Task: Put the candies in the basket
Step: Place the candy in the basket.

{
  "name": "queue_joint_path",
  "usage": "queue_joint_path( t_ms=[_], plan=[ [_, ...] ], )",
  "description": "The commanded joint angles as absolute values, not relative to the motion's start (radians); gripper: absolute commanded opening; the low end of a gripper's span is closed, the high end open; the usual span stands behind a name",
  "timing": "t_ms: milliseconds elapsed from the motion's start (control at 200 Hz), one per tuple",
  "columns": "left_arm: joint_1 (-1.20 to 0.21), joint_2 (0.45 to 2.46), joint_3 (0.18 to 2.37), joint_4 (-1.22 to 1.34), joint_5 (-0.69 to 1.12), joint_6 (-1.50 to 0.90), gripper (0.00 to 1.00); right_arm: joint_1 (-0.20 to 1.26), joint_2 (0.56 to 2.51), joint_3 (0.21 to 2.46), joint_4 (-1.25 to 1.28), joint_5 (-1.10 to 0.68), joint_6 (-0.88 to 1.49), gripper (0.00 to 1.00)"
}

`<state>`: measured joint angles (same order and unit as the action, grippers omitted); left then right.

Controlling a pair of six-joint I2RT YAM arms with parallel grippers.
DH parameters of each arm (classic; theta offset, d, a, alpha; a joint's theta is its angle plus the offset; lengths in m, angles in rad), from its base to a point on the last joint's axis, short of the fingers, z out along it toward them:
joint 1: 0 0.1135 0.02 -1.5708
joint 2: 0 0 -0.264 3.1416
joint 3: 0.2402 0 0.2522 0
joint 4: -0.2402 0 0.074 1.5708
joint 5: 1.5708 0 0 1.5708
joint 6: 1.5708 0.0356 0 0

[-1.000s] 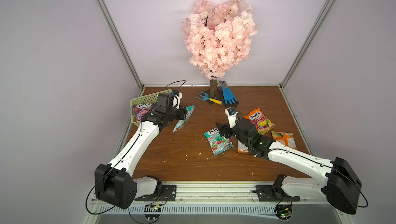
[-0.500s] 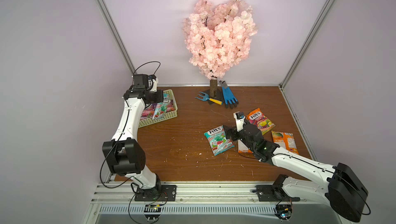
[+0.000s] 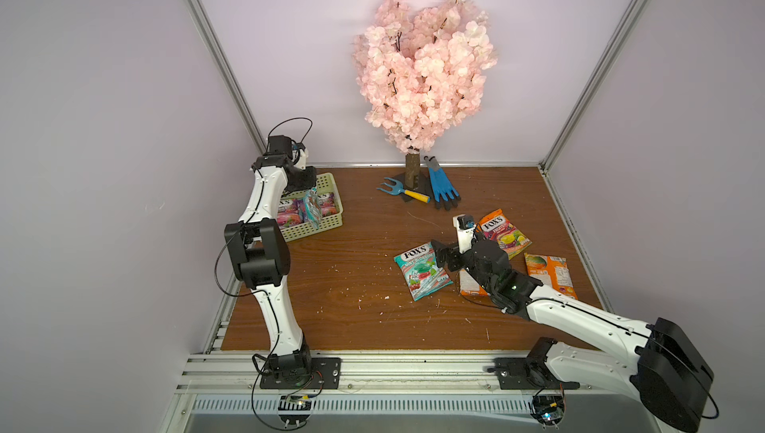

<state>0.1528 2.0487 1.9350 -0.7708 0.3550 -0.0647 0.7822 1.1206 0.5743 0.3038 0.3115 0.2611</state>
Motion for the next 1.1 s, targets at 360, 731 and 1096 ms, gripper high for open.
queue_joint_path(
  t_ms=[360,731,1096],
  plan=[
    [0.172,1.993,2.025,-0.749,0.632,-0.240,0.00,0.779,1.170,0.580,0.357,0.324,0.267,0.99],
    [0.239,2.253,2.040,-0.750,0.425,-0.072,0.01,0.778,1.139,0.567,0.360,0.359,0.261,0.99],
    [0.246,2.328,2.084,-0.749,0.311,-0.033,0.14,0.778,1.184,0.576,0.368,0.353,0.258,0.99]
  ],
)
